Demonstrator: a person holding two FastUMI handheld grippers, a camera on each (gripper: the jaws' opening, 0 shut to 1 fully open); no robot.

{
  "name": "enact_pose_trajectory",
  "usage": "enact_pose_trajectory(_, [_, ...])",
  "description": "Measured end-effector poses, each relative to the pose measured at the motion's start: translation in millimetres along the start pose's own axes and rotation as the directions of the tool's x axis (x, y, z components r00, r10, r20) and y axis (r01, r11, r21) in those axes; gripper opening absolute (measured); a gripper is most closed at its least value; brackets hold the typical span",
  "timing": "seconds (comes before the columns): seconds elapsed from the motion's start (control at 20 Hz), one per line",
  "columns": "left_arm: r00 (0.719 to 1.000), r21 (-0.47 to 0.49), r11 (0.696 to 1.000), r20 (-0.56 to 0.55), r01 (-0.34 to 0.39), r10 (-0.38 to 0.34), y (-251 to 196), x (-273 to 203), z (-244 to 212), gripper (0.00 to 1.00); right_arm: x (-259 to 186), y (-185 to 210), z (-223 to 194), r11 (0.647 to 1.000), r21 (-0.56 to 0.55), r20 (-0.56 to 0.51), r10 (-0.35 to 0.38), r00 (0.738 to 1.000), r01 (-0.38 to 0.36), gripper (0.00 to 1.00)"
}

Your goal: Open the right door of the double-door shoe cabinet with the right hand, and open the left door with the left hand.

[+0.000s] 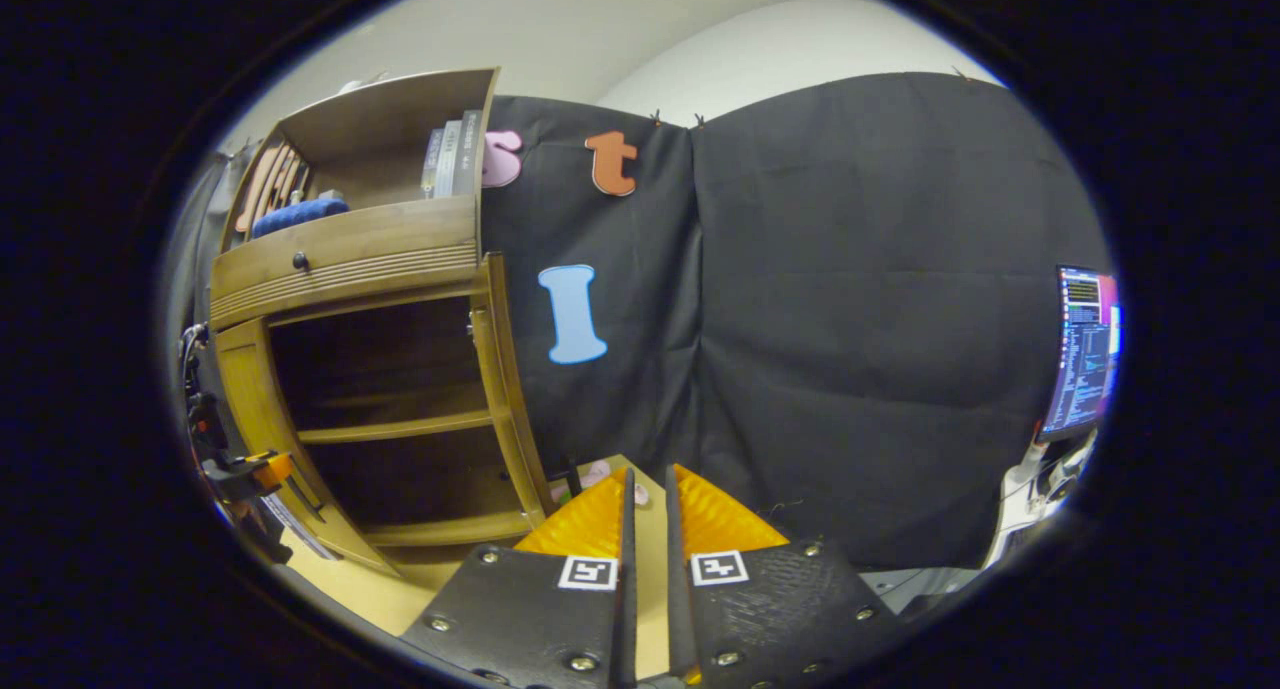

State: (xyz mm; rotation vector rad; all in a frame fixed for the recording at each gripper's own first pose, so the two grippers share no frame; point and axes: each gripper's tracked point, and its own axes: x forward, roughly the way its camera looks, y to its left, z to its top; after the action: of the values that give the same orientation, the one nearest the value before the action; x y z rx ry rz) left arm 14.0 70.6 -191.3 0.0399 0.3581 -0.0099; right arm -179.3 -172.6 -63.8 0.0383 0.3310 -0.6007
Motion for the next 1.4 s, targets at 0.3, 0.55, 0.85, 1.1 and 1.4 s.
enact_pose_trajectory(0.3, [1.000, -0.008, 1.000, -0.001, -0.015, 0.015, 11, -25, -1, 0.32, -3, 6, -4, 0.999, -0.011, -0.012, 0.034, 0.999, -0.034, 0.12])
enact_pose_trajectory(0.55, [0.999, -0.017, 0.999, 0.001, -0.039, 0.039, 24, -47, -2, 0.27, 2, 19, -7, 0.997, -0.013, -0.024, 0.072, 0.997, -0.072, 0.13])
enact_pose_trajectory(0.85, [0.997, -0.032, 0.997, -0.001, -0.076, 0.076, 44, -71, -4, 0.26, 9, 51, -9, 0.988, -0.022, -0.030, 0.151, 0.988, -0.152, 0.13])
enact_pose_trajectory(1.1, [0.995, -0.038, 0.994, -0.001, -0.103, 0.103, 59, -88, -5, 0.20, 6, 76, -12, 0.978, -0.033, -0.032, 0.207, 0.978, -0.208, 0.13])
enact_pose_trajectory(1.4, [0.992, 0.006, 0.992, -0.009, -0.126, 0.127, 77, -103, -5, 0.14, 3, 95, -15, 0.967, -0.022, -0.037, 0.252, 0.967, -0.253, 0.13])
